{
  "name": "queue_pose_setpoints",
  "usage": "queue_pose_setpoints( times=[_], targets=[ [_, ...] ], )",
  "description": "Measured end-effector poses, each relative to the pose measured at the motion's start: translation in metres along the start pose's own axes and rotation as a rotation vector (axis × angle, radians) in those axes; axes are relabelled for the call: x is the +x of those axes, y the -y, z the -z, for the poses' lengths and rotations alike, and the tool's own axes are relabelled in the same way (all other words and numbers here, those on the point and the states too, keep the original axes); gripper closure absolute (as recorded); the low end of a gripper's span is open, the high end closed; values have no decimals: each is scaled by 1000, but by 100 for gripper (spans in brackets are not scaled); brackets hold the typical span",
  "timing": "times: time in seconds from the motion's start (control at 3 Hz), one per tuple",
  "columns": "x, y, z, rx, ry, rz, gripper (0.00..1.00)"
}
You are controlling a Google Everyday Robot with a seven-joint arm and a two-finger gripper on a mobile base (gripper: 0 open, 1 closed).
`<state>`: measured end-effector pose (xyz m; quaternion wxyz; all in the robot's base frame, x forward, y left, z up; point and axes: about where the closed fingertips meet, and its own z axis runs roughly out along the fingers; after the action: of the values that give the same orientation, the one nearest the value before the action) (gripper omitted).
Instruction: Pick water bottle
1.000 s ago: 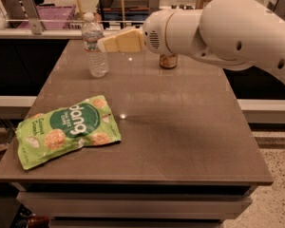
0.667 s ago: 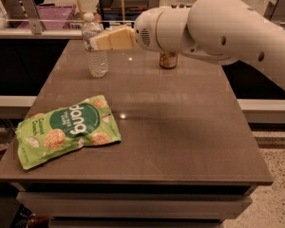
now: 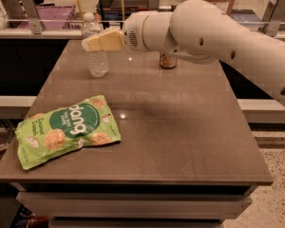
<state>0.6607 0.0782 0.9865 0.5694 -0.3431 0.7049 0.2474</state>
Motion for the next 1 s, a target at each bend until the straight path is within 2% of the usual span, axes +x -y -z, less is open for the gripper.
queue_pose_setpoints(
  times=[0.33, 1.0],
  targets=[
    [1, 3, -17, -4, 14, 12, 0],
    [-8, 9, -56, -51, 39, 33, 0]
  ],
)
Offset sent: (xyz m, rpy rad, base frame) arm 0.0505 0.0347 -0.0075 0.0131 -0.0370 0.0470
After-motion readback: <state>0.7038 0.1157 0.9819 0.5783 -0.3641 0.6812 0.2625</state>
